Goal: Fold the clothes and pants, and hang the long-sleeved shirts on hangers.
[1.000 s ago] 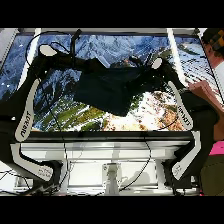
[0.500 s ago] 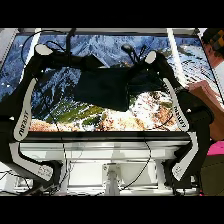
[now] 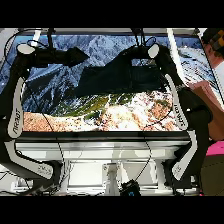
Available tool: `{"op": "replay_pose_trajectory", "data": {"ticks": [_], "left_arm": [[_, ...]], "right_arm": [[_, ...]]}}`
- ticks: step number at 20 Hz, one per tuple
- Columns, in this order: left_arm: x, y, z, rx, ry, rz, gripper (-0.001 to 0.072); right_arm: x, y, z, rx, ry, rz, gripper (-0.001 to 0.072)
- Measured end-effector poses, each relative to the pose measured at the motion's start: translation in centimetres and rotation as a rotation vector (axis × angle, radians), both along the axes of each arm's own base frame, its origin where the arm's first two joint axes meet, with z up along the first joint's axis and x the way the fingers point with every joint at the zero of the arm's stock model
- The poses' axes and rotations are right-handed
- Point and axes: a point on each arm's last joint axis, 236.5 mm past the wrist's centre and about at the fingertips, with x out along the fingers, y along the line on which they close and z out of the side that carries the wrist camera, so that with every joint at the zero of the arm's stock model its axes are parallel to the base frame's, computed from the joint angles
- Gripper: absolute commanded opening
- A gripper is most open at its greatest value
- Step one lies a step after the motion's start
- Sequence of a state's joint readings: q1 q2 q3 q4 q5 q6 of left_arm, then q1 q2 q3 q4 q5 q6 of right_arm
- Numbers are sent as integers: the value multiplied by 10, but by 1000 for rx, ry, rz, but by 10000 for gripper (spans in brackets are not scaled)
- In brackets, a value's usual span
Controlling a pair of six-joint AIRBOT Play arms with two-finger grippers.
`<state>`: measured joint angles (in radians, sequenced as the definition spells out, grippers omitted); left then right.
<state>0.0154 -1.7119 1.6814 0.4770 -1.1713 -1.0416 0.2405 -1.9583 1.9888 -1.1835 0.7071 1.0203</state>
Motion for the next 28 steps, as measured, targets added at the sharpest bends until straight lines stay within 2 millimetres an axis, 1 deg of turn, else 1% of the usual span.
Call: {"op": "replay_pose_trajectory", "data": {"ticks": [1,2,3,4,7,10,11,13,15,17,19,21,23,25,27,28], "left_arm": [[0,2,-3,17,1,-1,672],[-1,4,-6,29,3,-6,708],[-2,5,-8,41,5,-8,711],[-3,6,-10,47,8,-12,711],[-5,7,-13,61,11,-18,711],[-5,8,-14,67,11,-18,711],[-4,10,-15,72,11,-15,710],[1,20,-24,121,5,6,710],[7,40,-43,209,27,48,711],[12,59,-65,272,71,90,711],[17,72,-88,279,127,127,713],[22,75,-108,243,183,147,716],[26,75,-130,200,241,162,716],[28,75,-152,178,286,169,716],[28,74,-170,165,320,172,715],[29,75,-178,164,329,177,715]], "right_arm": [[3,-6,-7,7,18,-30,157],[6,-12,-13,10,29,-57,328],[7,-16,-17,14,39,-77,445],[8,-19,-20,18,49,-91,466],[6,-23,-26,18,80,-108,466],[2,-28,-27,1,101,-109,465],[-1,-32,-27,-14,111,-109,466],[-5,-43,-26,-43,130,-114,465],[-10,-64,-25,-76,157,-130,465],[-14,-91,-25,-99,191,-159,464],[-20,-117,-28,-110,236,-189,464],[-26,-145,-34,-123,284,-224,463],[-33,-168,-38,-125,331,-251,463],[-41,-187,-43,-125,375,-273,463],[-47,-199,-47,-125,408,-289,463],[-50,-202,-48,-122,420,-291,463]]}}
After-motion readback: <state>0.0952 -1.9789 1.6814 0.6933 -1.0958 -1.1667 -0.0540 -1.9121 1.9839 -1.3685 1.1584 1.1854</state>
